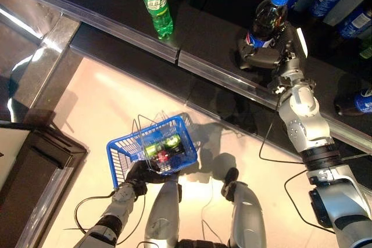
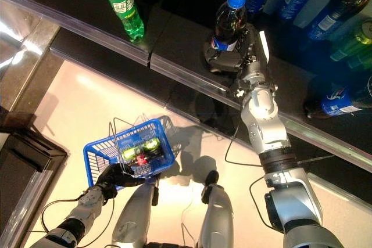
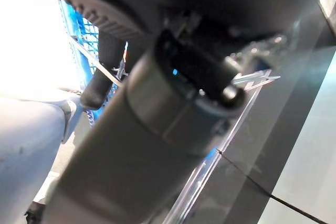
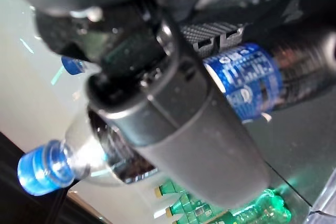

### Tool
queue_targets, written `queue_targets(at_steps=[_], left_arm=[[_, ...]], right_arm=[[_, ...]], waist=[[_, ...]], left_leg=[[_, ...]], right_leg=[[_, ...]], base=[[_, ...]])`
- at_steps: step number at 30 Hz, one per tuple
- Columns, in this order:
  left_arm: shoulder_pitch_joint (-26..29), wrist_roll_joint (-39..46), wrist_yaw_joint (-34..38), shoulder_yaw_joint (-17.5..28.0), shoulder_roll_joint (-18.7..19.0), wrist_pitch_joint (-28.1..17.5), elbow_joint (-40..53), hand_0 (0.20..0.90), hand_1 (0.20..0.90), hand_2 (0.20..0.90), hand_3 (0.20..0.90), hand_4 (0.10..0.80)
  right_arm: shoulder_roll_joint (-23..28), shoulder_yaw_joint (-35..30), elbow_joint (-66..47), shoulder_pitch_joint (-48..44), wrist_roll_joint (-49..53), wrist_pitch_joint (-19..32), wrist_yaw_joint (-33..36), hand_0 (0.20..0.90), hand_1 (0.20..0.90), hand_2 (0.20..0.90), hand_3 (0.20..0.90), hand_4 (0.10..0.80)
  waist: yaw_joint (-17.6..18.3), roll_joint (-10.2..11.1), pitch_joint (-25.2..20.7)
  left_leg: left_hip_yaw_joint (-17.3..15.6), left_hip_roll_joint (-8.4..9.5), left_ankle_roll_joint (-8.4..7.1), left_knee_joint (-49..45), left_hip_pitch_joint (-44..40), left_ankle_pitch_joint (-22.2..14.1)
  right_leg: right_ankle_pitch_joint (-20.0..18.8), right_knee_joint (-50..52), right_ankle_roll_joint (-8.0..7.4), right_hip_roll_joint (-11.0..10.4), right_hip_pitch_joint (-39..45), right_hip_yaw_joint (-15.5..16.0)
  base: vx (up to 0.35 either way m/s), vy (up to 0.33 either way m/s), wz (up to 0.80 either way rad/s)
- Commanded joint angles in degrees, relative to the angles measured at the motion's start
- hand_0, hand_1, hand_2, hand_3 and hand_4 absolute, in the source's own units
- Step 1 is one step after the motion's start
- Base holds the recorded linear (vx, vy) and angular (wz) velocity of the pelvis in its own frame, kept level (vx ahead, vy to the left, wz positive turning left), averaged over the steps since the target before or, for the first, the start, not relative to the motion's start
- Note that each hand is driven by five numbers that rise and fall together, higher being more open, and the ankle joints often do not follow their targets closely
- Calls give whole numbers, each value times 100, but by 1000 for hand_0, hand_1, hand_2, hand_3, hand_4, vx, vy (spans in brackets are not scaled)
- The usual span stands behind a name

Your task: Pick up the drink and place into the basket.

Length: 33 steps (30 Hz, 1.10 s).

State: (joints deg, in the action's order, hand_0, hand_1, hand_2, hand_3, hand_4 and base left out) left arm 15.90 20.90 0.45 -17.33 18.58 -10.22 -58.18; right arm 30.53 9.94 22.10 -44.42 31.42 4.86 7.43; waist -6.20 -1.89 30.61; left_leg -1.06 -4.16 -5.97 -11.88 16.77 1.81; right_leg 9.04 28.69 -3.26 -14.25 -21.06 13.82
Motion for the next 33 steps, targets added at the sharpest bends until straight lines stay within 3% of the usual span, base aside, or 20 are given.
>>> queue_targets(at_steps=[1,25,33], left_arm=[[-442,114,-192,-236,401,-359,510,300,300,300,200,100],[-416,183,-157,-253,409,-377,507,300,300,300,200,100],[-835,14,-336,-26,369,-512,405,300,300,300,200,100]], right_arm=[[270,88,-390,-944,62,421,-208,300,300,300,200,100],[247,98,-566,-909,-163,592,-66,300,300,300,200,100],[191,69,-781,-163,-142,721,-197,300,300,300,200,100]], waist=[[-101,-182,-228],[-54,-158,-213],[-66,-9,-884]], left_leg=[[78,-9,165,-389,-91,-276],[34,-31,167,-274,-154,-246],[-255,-92,39,1065,-1072,100]], right_leg=[[-934,-1239,-294,-329,552,-97],[-1008,-1366,-324,-296,579,-119],[-1384,-2622,-491,-116,1518,8]], base=[[0,0,0],[0,0,0],[74,10,-1]])
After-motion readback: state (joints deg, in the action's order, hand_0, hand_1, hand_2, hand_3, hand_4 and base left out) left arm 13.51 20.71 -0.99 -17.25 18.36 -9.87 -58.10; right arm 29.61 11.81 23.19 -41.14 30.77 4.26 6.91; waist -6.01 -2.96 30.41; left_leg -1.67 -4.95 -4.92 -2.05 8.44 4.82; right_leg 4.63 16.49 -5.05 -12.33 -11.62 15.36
